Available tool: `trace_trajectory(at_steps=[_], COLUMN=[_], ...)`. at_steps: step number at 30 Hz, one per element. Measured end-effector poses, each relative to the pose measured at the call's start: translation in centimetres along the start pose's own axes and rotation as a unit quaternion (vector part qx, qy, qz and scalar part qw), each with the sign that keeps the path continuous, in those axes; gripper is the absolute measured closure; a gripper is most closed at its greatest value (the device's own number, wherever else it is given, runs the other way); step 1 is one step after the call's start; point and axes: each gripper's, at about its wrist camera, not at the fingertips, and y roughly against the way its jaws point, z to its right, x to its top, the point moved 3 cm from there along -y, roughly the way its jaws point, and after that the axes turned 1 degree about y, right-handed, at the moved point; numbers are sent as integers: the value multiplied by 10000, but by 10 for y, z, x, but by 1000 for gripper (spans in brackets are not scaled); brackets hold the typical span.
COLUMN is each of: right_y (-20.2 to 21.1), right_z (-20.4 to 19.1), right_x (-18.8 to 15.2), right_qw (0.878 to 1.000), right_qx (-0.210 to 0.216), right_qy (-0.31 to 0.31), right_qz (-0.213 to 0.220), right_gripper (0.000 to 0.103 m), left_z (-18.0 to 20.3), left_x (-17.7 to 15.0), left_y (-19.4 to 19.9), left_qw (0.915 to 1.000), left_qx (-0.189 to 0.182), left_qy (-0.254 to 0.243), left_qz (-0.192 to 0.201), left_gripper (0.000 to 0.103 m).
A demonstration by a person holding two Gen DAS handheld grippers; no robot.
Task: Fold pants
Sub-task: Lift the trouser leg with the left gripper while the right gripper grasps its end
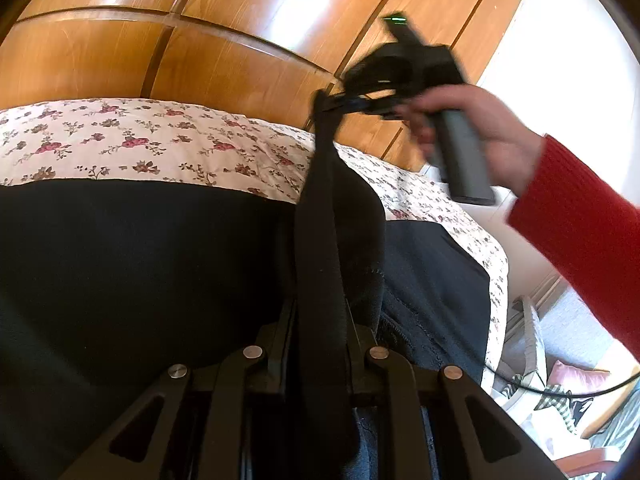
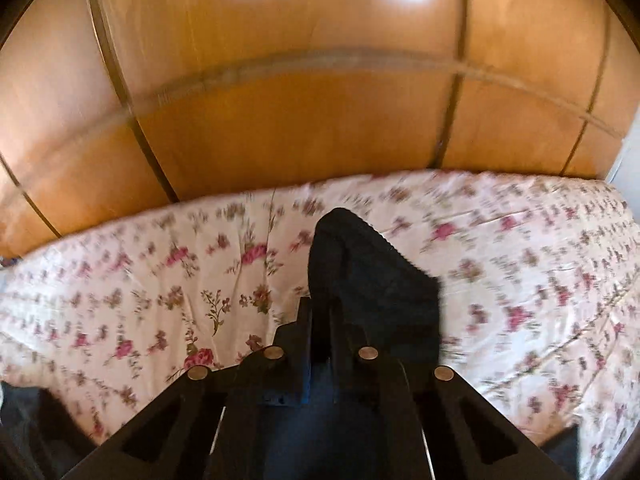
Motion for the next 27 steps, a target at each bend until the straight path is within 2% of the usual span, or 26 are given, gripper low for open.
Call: trace_trajectory(at_steps=[6, 12, 16, 19, 21, 25, 27], right_y=[61, 100, 114, 125, 130, 126, 116], right_z=[46, 95, 123, 147, 160, 185, 192], right_x=[-23, -77, -109, -141, -162, -204, -219], right_qw=[9962, 9857, 9804, 9714, 9665, 9569, 9527], right_qx=[402, 682, 639, 637, 558, 419, 473], right_qy=[-606, -1335, -1656, -2078, -2290, -2732, -2913], right_qz=[471, 769, 851, 954, 1016, 889, 720], right_gripper=[96, 96, 96, 96, 96, 96, 96], left_z=[6, 24, 37, 47, 60, 81, 83], left_x=[0, 1, 4, 5, 2, -13, -21], left_y=[2, 8, 21, 31, 36, 32, 26], left_qw=[9997, 9962, 9945, 9939, 9911, 9837, 9819], left_qx=[203, 680, 796, 841, 921, 1069, 1126], left_qy=[-135, -539, -647, -630, -864, -1417, -1511], left_qz=[24, 61, 226, 348, 427, 299, 172], left_gripper=[85, 87, 91, 91, 91, 91, 91])
